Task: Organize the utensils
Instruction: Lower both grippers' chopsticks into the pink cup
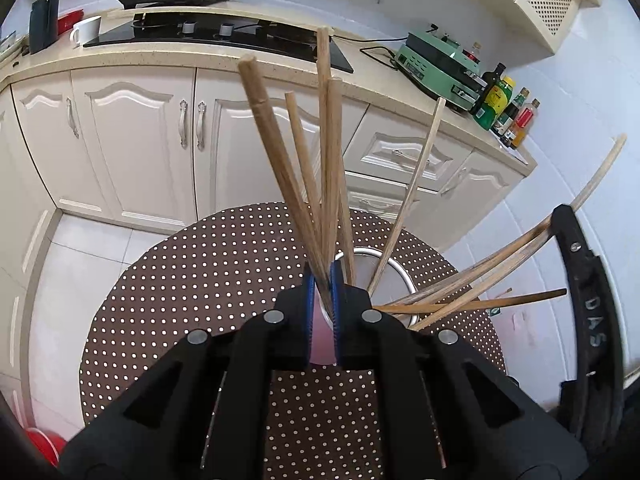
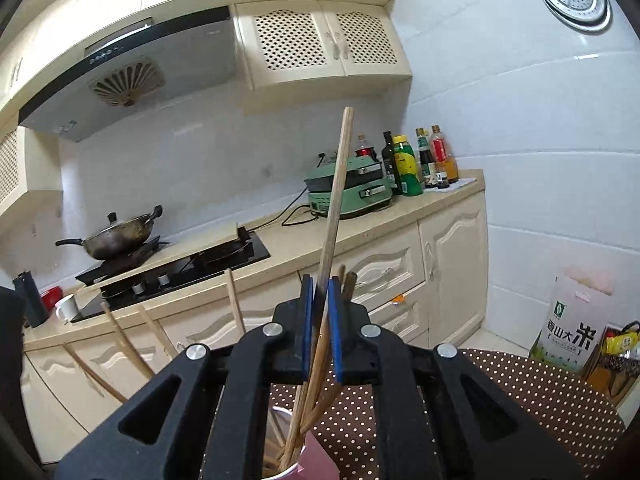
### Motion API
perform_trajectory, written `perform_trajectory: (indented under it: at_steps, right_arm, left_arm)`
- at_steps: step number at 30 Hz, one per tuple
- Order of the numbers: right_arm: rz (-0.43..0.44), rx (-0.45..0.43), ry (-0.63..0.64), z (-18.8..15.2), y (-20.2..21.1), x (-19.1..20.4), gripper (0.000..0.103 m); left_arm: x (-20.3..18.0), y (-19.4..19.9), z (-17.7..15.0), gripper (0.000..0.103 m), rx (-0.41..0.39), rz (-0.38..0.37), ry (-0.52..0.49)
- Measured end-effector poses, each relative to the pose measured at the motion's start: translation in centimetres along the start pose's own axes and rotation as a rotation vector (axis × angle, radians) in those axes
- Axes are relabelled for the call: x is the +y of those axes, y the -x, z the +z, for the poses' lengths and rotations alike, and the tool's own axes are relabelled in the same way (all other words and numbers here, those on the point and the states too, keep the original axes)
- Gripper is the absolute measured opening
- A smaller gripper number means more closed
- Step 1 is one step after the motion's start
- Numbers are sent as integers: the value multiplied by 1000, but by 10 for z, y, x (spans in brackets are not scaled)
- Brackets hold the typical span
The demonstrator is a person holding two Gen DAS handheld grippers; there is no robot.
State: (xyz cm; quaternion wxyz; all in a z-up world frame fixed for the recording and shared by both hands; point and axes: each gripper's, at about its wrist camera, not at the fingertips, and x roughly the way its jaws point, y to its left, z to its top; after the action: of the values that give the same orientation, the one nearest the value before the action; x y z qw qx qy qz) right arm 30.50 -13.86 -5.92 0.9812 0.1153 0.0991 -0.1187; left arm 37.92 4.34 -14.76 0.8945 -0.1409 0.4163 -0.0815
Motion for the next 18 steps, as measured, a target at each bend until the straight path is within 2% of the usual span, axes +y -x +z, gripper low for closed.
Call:
perform_trajectory:
  at_steps: [4, 7, 14, 18]
  right_arm:
    - [7, -50, 95, 9, 4, 15, 6]
    - [24, -71, 120, 11, 7, 20, 5]
    - [60, -59, 125, 12, 4, 27, 0]
    - [55, 16, 117, 13, -1, 25, 2]
  left_arm:
    - [2, 0, 1, 10, 2, 7, 10]
    - [-1, -1, 1, 10, 1, 19, 0]
    - [-1, -2, 3, 10, 4, 24, 7]
    - [-1, -1, 2, 10, -3, 24, -2]
